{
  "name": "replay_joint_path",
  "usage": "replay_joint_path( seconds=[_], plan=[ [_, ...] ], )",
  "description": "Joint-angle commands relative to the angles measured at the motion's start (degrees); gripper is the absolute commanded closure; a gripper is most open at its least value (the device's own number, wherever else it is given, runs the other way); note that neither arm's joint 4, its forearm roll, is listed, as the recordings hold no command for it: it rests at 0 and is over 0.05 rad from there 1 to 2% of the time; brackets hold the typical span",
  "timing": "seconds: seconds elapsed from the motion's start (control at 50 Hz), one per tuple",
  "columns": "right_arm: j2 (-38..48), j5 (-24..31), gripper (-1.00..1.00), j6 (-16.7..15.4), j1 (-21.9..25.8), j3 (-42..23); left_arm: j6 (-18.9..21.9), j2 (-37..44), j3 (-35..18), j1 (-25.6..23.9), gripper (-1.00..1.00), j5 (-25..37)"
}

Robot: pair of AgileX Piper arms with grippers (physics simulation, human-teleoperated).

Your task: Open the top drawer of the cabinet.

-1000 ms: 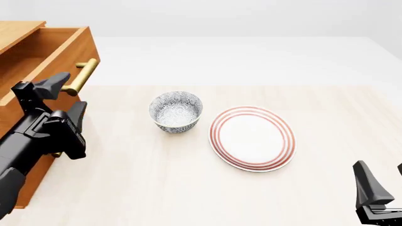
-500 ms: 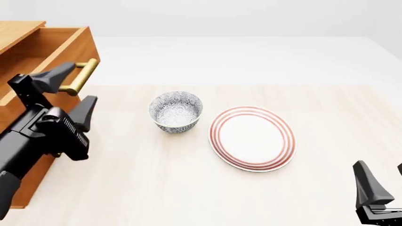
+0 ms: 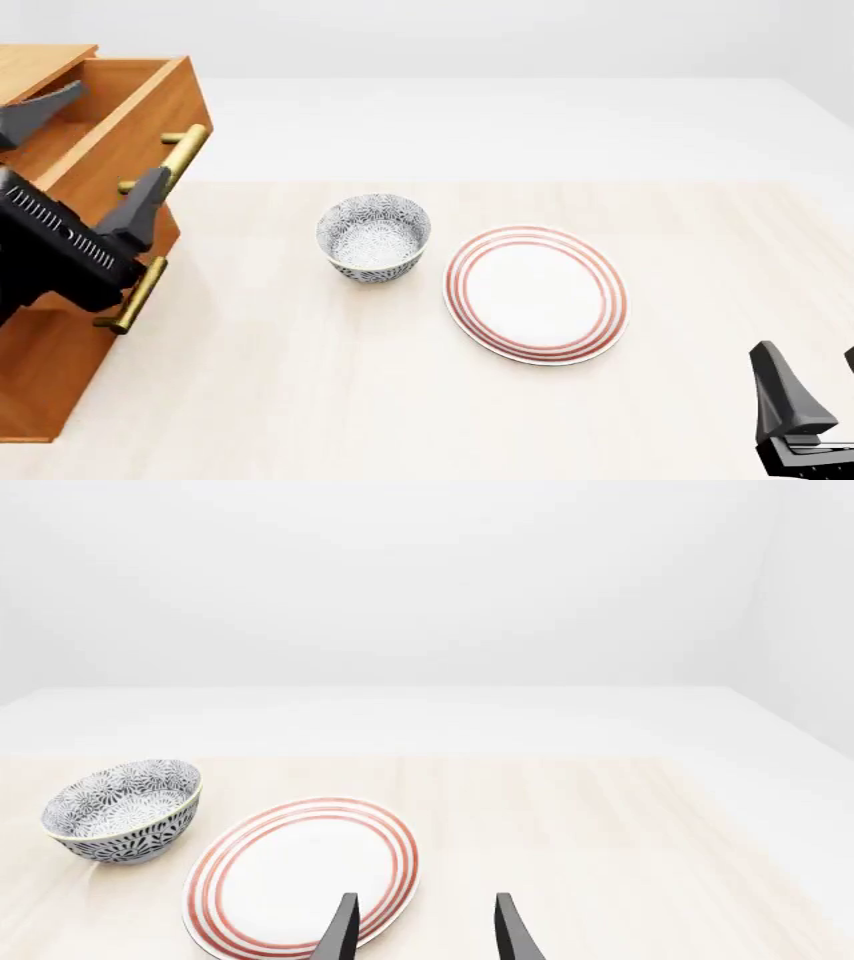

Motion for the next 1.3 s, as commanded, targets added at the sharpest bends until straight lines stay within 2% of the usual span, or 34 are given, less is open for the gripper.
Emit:
replay_joint_path(
  seconds=[0.02,0.16,0.22,0.3,0.38,0.44,0.5,0.58,0.62,0.66,0.74,0.78,0.82,0.86,0.94,1.04,1.12,1.16,1.22,1.3],
  plan=[
    [0.0,0.0,-1.0,0.0,0.0,0.0,-9.1,-4.7,-4.4,1.1,-1.0,7.7],
    [0.0,0.0,-1.0,0.0,0.0,0.0,-13.7,-7.2,-5.8,2.9,-1.0,10.9],
    [0.0,0.0,-1.0,0.0,0.0,0.0,-17.2,-7.4,-7.8,3.2,-1.0,13.1],
    [0.0,0.0,-1.0,0.0,0.0,0.0,-19.3,-8.7,-8.2,5.0,-1.0,14.6],
    [0.0,0.0,-1.0,0.0,0.0,0.0,-21.4,-8.2,-8.9,4.5,-1.0,14.8],
    [0.0,0.0,-1.0,0.0,0.0,0.0,-24.9,-8.2,-10.8,4.9,-1.0,16.8],
    [0.0,0.0,-1.0,0.0,0.0,0.0,-25.7,-8.8,-11.1,6.4,-1.0,17.7],
    [0.0,0.0,-1.0,0.0,0.0,0.0,-28.8,-7.9,-12.5,5.5,-1.0,18.5],
    [0.0,0.0,-1.0,0.0,0.0,0.0,-29.0,-8.3,-12.4,6.3,-1.0,19.1],
    [0.0,0.0,-1.0,0.0,0.0,0.0,-31.4,-7.9,-13.9,7.9,-1.0,21.7],
    [0.0,0.0,-1.0,0.0,0.0,0.0,-38.0,-5.1,-18.3,6.8,-1.0,25.4],
    [0.0,0.0,-1.0,0.0,0.0,0.0,-38.6,-5.0,-19.1,8.8,-1.0,27.6],
    [0.0,0.0,-1.0,0.0,0.0,0.0,-39.3,-4.3,-19.7,8.5,-1.0,28.1],
    [0.0,0.0,-1.0,0.0,0.0,0.0,-42.5,-3.6,-21.4,9.3,-1.0,30.6],
    [0.0,0.0,-1.0,0.0,0.0,0.0,-43.1,-2.6,-22.7,9.3,-1.0,32.2],
    [0.0,0.0,-1.0,0.0,0.0,0.0,-46.8,-1.3,-25.7,10.2,-1.0,36.3],
    [0.0,0.0,-1.0,0.0,0.0,0.0,-47.2,-1.0,-27.3,11.3,-1.0,38.7],
    [0.0,0.0,-1.0,0.0,0.0,0.0,-50.3,0.3,-28.9,10.4,-1.0,40.1],
    [0.0,0.0,-1.0,0.0,0.0,0.0,-50.7,0.8,-29.6,11.6,-1.0,42.1],
    [0.0,0.0,-1.0,0.0,0.0,0.0,-54.6,2.1,-31.2,11.0,-1.0,44.4]
  ],
)
